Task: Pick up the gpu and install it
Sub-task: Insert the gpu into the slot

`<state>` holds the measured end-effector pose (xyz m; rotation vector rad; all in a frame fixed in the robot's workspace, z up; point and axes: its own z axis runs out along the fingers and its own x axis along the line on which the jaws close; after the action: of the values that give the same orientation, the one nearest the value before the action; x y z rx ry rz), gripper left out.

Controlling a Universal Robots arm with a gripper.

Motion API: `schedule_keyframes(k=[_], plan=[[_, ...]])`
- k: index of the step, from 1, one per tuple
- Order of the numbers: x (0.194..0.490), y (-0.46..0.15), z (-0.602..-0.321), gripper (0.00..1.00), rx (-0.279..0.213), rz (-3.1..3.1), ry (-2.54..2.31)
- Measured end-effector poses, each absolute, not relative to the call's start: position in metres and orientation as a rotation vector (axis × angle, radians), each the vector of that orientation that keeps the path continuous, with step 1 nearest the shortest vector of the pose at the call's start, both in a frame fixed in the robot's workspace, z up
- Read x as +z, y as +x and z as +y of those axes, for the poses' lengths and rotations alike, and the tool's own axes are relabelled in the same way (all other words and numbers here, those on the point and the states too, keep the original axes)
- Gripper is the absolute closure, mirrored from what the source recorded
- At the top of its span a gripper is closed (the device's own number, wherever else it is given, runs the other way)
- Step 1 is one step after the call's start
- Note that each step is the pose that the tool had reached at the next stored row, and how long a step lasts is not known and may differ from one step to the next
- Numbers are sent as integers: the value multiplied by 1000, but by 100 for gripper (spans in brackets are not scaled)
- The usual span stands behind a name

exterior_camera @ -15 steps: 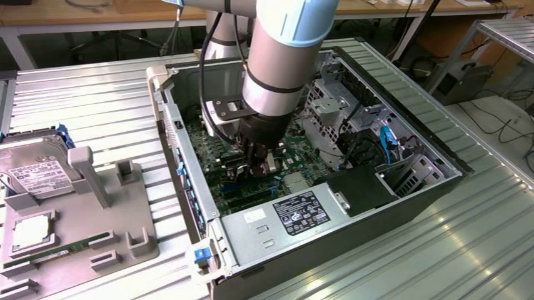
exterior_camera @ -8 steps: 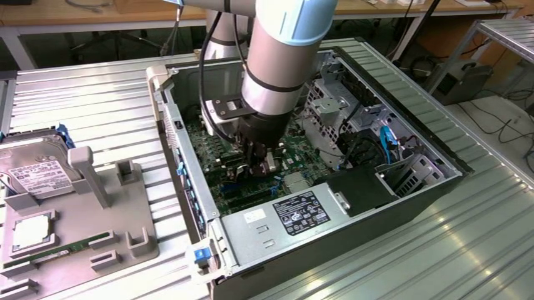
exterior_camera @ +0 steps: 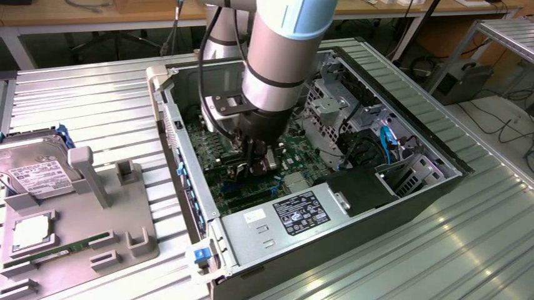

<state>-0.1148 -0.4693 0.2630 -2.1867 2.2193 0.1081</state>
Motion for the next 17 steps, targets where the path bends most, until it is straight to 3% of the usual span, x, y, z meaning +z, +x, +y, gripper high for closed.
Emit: schedule_keyframes(k=[4,7,8,17], plan=[[290,-115,-469,68,108,2219,-2187],[290,-116,-467,87,108,2219,-2187],[290,-116,-467,89,108,2219,-2187],[289,-118,-464,89,108,2219,-2187]])
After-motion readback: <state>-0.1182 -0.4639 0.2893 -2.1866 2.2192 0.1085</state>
